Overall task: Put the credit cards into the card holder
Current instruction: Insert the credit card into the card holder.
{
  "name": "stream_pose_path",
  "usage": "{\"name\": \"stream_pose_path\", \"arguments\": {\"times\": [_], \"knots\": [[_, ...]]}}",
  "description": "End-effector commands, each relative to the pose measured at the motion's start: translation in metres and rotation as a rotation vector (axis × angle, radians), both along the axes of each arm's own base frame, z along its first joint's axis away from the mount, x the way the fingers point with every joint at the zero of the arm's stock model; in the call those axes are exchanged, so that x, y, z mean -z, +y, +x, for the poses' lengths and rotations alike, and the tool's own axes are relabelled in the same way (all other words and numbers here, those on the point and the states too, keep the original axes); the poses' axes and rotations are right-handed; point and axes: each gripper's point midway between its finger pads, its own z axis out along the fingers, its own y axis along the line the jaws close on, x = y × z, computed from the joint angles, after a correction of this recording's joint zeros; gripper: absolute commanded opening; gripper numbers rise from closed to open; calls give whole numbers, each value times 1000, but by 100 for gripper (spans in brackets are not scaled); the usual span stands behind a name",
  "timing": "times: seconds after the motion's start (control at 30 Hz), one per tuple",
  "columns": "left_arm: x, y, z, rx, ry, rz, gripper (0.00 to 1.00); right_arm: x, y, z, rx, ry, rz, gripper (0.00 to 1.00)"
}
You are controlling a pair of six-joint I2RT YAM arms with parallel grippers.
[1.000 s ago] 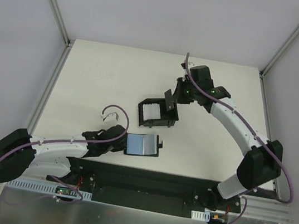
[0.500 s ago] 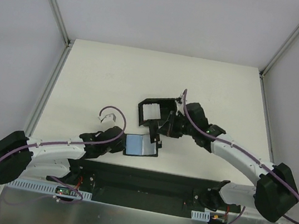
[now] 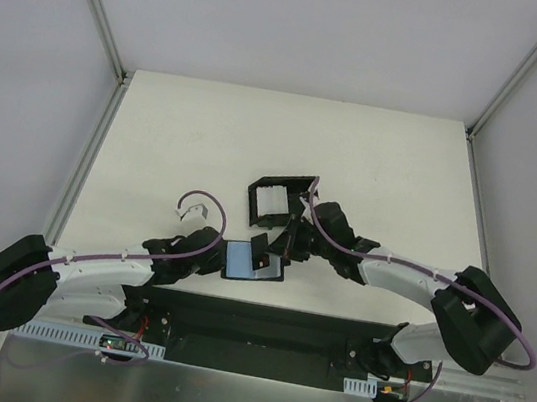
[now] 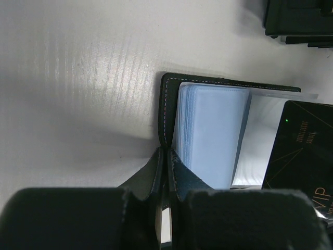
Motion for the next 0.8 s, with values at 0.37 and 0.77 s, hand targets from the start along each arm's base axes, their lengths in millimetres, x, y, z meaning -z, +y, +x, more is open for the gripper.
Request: {"name": "stream_pose_path", "arguments": {"times": [0.37, 0.77], "knots": [[11, 9, -9, 9, 33, 33, 0, 23, 6, -3, 18, 35, 47, 1], [12, 6, -10, 18, 43, 36, 0, 41, 10, -6, 23, 86, 72, 0]]}}
